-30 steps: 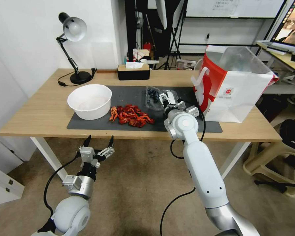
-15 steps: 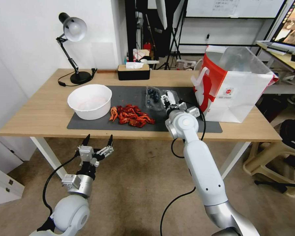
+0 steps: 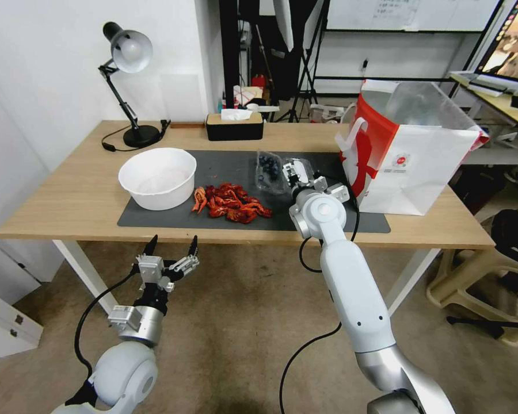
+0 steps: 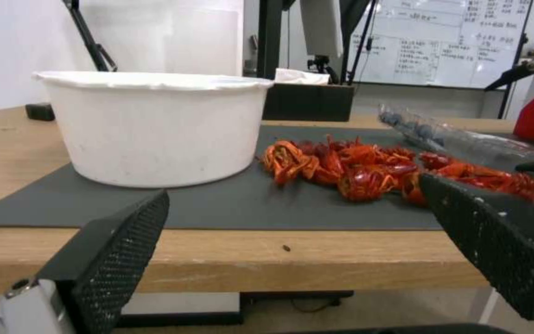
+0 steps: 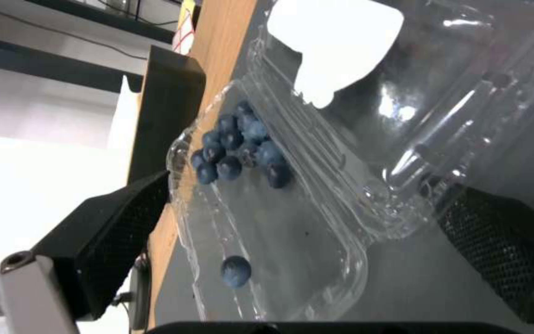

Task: Close the takeout container lid, then place the container into the takeout bag.

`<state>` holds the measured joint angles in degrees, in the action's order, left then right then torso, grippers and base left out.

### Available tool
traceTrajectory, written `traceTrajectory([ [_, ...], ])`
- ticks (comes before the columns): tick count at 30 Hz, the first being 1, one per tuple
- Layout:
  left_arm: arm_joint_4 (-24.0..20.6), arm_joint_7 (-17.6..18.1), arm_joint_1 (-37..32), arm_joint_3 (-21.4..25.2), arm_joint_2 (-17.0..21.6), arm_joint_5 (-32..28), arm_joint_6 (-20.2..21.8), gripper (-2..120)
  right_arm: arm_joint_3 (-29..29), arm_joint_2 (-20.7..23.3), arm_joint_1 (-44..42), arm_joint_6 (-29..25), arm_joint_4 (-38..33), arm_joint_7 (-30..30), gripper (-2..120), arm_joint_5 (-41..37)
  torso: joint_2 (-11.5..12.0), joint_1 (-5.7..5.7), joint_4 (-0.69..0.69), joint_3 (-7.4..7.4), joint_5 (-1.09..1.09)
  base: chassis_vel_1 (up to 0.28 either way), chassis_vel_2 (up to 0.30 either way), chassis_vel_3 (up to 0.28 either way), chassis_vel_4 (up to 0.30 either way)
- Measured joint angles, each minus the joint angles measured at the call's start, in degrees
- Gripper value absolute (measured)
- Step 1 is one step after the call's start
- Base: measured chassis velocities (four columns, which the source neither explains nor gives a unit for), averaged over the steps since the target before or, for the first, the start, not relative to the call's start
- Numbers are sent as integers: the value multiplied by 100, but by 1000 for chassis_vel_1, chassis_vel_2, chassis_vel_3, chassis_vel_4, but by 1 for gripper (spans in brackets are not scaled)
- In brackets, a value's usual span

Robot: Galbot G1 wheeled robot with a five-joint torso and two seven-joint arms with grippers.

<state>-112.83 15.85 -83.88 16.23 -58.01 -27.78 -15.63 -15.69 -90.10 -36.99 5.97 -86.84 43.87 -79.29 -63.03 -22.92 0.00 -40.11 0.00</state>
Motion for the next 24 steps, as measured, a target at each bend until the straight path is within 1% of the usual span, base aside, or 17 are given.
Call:
traceTrajectory([
  [3, -1, 1, -3, 0, 0, 0, -1, 100, -16, -9, 19, -28, 23, -14, 100, 27, 0, 0, 0, 0, 0, 0, 0, 0, 0],
  [9, -12, 7, -16, 2, 1, 0, -5, 100, 63, -7, 22, -257, -35, -140, 100, 384, 0, 0, 0, 0, 0, 0, 0, 0, 0],
  [12, -18, 10, -18, 8, 7, -1, -6, 100, 172, 31, -1, -321, -99, -220, 100, 851, 0, 0, -1, 0, 0, 0, 0, 0, 0],
  [14, -20, 11, -19, 11, 8, -2, -6, 100, 211, 47, -8, -326, -107, -243, 100, 1000, 0, 0, 0, 0, 0, 0, 0, 0, 0],
  [15, -24, 13, -24, 18, 8, -6, -8, 100, 303, 87, -19, -328, -124, -268, 100, 1292, 0, 0, -1, 0, 0, 0, 0, 0, 0],
  [16, -24, 13, -24, 18, 8, -6, -8, 100, 303, 87, -19, -328, -124, -268, 100, 1292, 0, 0, -1, 0, 0, 0, 0, 0, 0],
  [19, -29, 14, -40, 33, 6, -8, -16, 100, 478, 161, -24, -310, -105, -313, 100, 1893, 0, 0, 0, 0, 0, 0, 0, 0, 0],
  [20, -29, 14, -40, 33, 6, -8, -16, 100, 478, 161, -24, -310, -105, -313, 100, 1893, 0, 0, 0, 0, 0, 0, 0, 0, 0],
  [23, -30, 15, -52, 39, -9, -8, -31, 100, 578, 204, -18, -277, -37, -387, 100, 2374, 0, 0, 0, 0, 0, 0, 0, 0, 0],
  [24, -30, 15, -52, 39, -9, -8, -31, 100, 578, 204, -18, -277, -37, -387, 100, 2374, 0, 0, 0, 0, 0, 0, 0, 0, 0],
])
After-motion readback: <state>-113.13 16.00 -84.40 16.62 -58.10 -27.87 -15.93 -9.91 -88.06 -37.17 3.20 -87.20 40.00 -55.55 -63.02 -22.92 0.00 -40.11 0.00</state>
